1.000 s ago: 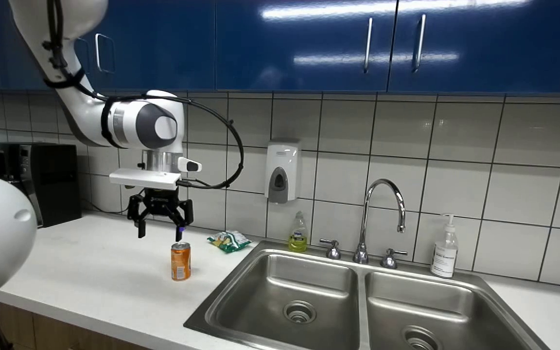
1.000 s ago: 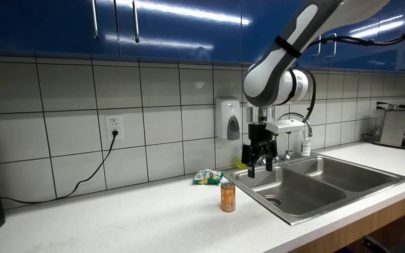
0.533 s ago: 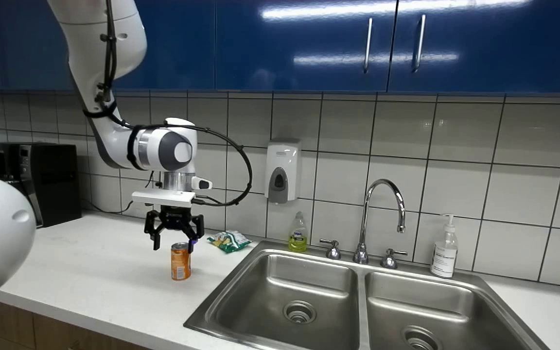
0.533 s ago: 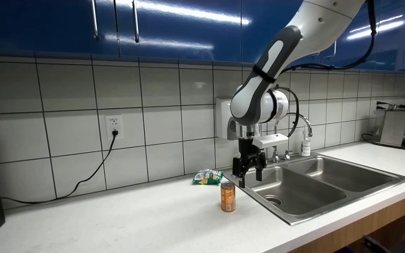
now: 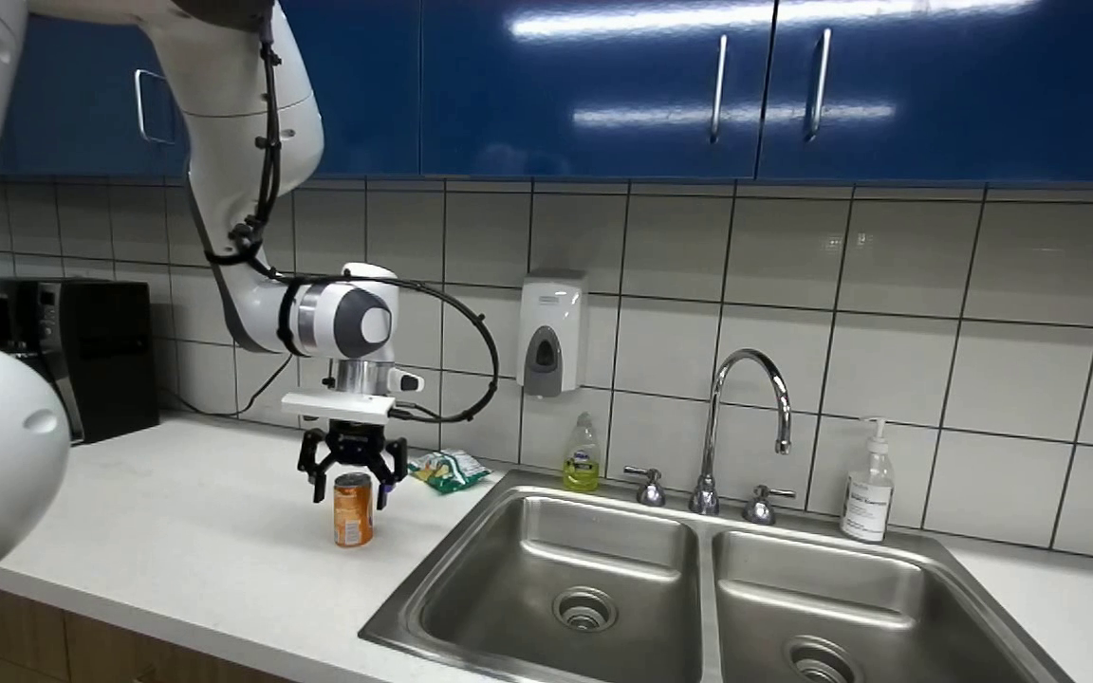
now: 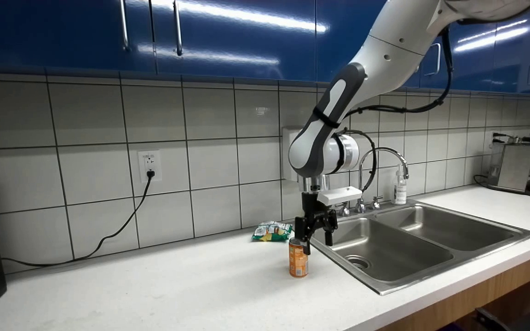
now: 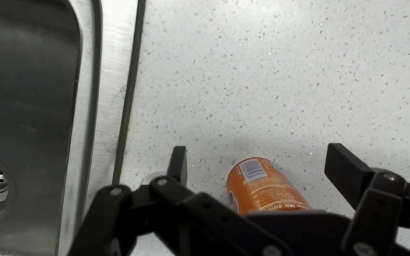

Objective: Put the can in the sink

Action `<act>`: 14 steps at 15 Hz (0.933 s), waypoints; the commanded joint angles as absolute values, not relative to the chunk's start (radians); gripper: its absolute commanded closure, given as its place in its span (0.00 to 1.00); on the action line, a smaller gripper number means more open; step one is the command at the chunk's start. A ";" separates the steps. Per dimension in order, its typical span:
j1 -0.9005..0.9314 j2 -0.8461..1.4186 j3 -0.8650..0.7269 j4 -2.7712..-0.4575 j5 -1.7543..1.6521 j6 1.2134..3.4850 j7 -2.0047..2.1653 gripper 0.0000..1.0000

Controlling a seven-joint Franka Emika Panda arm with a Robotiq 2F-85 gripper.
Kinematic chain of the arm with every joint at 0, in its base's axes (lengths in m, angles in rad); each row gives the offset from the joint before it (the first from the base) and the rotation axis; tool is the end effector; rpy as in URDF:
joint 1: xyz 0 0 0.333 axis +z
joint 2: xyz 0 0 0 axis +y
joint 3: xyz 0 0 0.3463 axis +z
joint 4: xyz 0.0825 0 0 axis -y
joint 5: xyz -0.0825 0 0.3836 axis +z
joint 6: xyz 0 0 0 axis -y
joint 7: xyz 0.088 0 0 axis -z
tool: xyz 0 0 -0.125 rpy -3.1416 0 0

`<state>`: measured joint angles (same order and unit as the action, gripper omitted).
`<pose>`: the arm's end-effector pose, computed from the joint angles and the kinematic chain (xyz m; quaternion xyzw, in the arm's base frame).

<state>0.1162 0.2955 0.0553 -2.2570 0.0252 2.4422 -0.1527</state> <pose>0.5273 0.0920 0.2335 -0.9870 -0.1504 0.0551 0.0151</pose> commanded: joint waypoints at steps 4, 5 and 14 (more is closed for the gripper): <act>0.105 0.359 0.089 -2.163 0.019 2.358 -0.151 0.00; 0.107 0.366 0.093 -2.154 0.018 2.359 -0.151 0.00; 0.113 0.432 0.101 -2.071 0.009 2.352 -0.143 0.00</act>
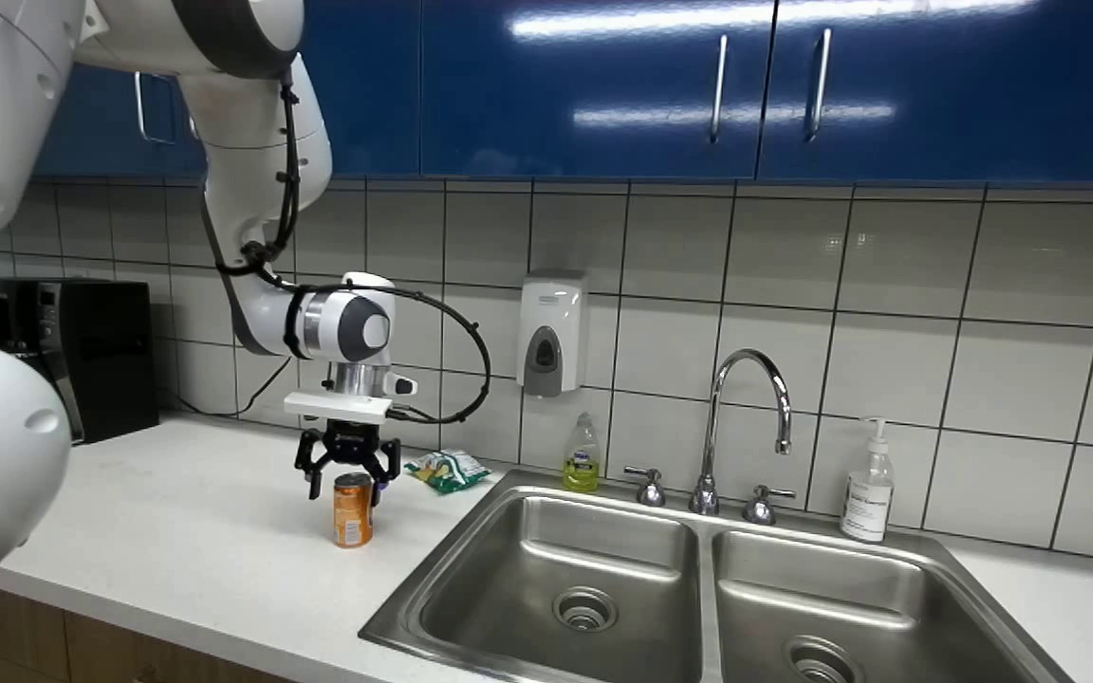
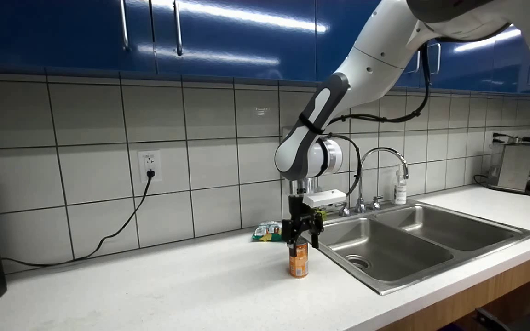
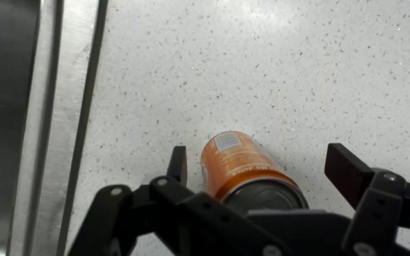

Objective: Put the can in the sink

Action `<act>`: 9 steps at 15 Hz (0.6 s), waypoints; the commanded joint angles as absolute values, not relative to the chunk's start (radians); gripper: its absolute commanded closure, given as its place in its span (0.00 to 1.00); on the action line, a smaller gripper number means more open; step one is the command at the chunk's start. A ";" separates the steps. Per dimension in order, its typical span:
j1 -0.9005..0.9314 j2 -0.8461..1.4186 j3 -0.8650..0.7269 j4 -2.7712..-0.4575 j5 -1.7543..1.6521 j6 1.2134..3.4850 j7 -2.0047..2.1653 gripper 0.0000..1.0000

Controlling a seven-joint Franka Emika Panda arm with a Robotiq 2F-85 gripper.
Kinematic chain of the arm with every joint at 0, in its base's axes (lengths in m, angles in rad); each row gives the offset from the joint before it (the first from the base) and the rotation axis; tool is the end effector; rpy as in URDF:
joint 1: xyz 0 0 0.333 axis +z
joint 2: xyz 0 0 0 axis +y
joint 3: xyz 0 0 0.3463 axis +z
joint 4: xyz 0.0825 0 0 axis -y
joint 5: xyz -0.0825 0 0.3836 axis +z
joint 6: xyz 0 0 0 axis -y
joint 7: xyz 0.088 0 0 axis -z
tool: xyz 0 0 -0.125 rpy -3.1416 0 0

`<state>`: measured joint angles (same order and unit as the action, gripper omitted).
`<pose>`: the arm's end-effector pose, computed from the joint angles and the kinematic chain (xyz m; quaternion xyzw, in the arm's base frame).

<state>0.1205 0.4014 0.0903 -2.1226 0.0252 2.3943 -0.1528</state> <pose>0.5592 0.1201 0.2202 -0.9833 -0.1684 0.0649 0.0239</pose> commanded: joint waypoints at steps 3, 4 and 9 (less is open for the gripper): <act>0.113 0.449 0.100 -2.051 0.008 2.350 -0.141 0.00; 0.113 0.454 0.100 -2.044 0.008 2.350 -0.140 0.00; 0.114 0.467 0.095 -2.019 0.006 2.348 -0.131 0.00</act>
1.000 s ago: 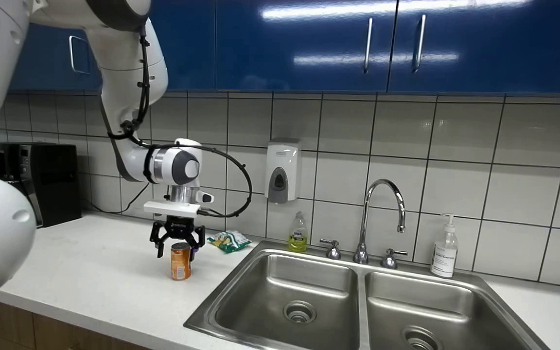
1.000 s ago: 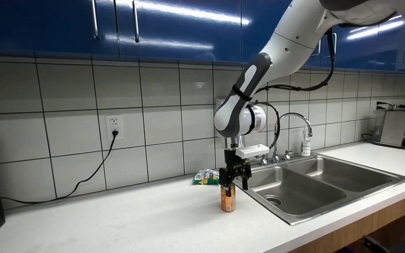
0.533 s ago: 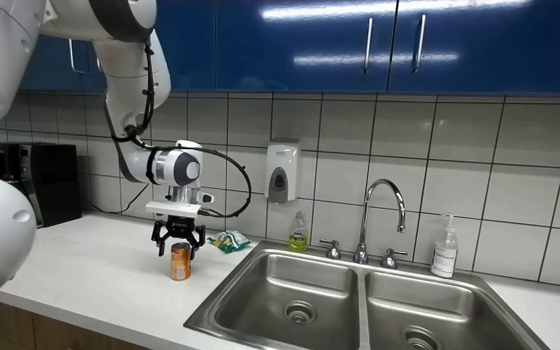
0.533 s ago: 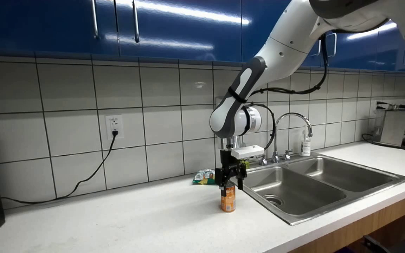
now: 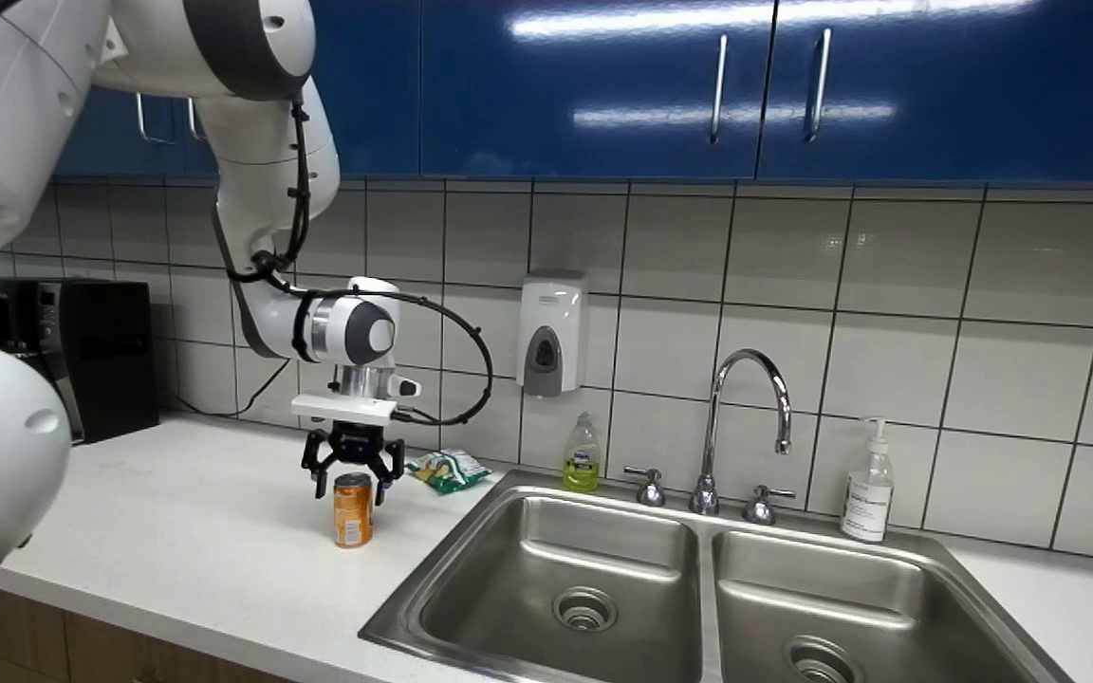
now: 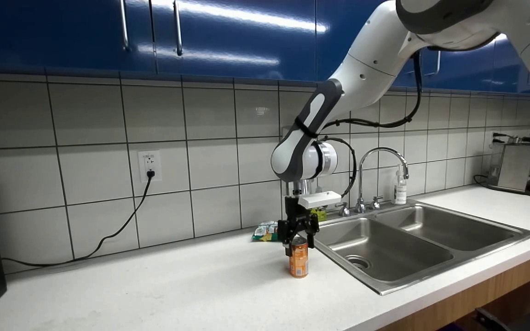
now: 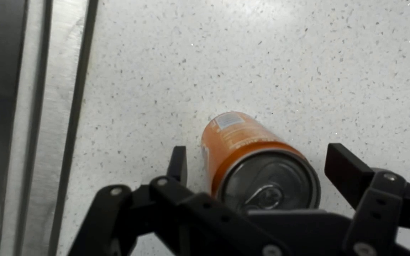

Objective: Put the can in the sink

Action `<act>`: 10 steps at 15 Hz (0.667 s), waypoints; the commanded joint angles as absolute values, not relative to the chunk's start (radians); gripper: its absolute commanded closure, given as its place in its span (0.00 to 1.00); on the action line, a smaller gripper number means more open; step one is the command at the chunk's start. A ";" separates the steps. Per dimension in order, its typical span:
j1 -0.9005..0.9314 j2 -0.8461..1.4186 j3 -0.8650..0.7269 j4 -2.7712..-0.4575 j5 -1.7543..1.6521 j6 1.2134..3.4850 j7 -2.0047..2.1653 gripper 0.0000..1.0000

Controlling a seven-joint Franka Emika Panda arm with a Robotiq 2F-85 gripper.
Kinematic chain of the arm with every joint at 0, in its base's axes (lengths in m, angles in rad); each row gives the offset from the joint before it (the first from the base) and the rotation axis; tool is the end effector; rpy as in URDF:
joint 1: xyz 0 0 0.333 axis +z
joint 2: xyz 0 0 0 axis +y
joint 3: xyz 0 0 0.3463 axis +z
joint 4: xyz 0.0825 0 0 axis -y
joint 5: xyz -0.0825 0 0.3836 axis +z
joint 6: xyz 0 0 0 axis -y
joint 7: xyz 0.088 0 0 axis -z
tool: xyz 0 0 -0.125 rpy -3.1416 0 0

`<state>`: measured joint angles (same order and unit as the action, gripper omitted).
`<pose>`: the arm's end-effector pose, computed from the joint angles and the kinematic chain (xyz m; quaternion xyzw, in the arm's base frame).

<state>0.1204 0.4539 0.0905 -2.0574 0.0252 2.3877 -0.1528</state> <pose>0.5778 0.1236 0.2130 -0.9836 -0.1676 0.0618 0.0263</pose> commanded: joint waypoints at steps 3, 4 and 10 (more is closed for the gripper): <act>0.114 0.471 0.092 -2.009 0.004 2.340 -0.127 0.00; 0.114 0.473 0.091 -2.006 0.004 2.336 -0.127 0.00; 0.116 0.480 0.086 -1.992 -0.001 2.315 -0.124 0.28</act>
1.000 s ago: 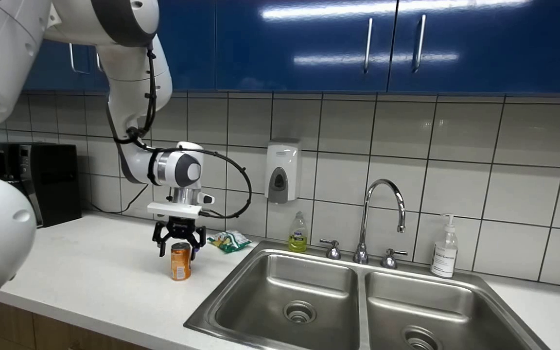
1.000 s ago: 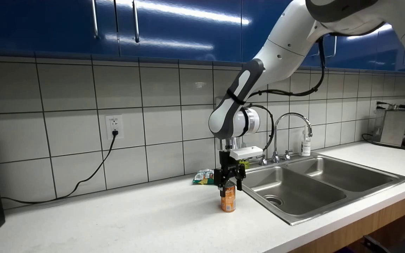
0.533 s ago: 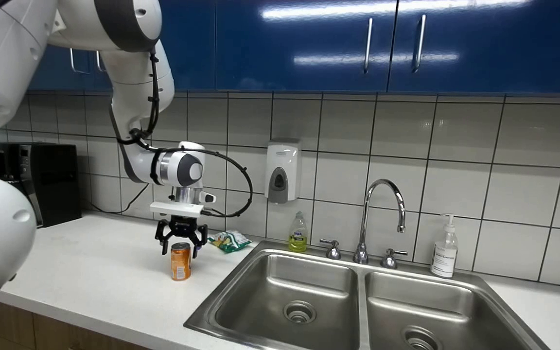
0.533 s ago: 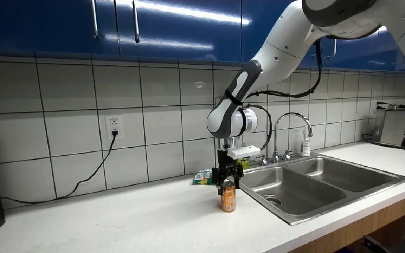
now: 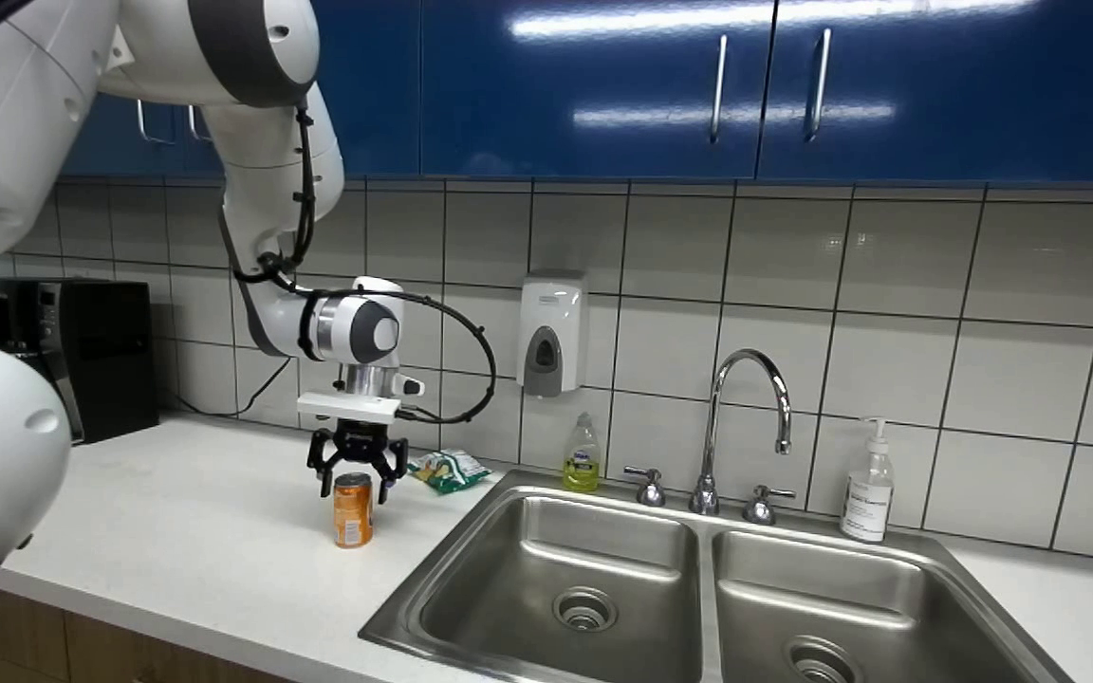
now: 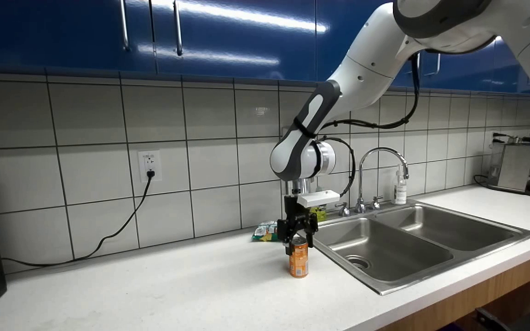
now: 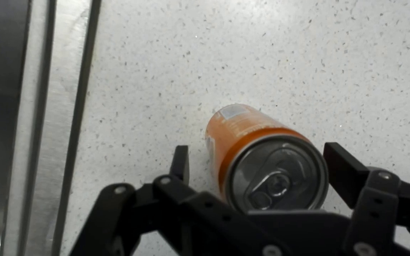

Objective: Put the can in the sink

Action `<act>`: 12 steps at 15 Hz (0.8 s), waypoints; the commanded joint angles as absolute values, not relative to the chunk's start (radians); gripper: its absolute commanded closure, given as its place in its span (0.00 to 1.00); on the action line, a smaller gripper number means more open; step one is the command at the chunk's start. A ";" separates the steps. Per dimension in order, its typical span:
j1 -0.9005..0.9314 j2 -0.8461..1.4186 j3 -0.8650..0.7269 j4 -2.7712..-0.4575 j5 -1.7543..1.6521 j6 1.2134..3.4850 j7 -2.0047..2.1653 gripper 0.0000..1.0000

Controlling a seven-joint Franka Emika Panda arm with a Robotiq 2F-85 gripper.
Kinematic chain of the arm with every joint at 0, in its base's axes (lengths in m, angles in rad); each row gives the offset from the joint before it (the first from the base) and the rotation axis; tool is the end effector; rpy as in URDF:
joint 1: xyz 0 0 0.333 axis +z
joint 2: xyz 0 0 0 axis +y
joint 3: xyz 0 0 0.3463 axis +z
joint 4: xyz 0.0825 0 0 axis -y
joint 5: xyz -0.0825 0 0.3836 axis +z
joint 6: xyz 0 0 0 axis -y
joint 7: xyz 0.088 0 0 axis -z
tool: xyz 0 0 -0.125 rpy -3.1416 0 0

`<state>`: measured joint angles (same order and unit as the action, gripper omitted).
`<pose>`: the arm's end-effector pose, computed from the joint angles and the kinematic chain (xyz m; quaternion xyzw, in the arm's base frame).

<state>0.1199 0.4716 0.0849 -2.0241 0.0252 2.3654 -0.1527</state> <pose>0.5864 0.1215 0.2130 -0.9839 -0.1647 0.0651 0.0261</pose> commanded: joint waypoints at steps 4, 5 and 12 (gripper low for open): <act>0.115 0.483 0.085 -1.985 0.002 2.298 -0.124 0.60; 0.115 0.485 0.085 -1.983 0.002 2.296 -0.123 0.61; 0.117 0.453 0.082 -1.989 0.002 2.275 -0.113 0.61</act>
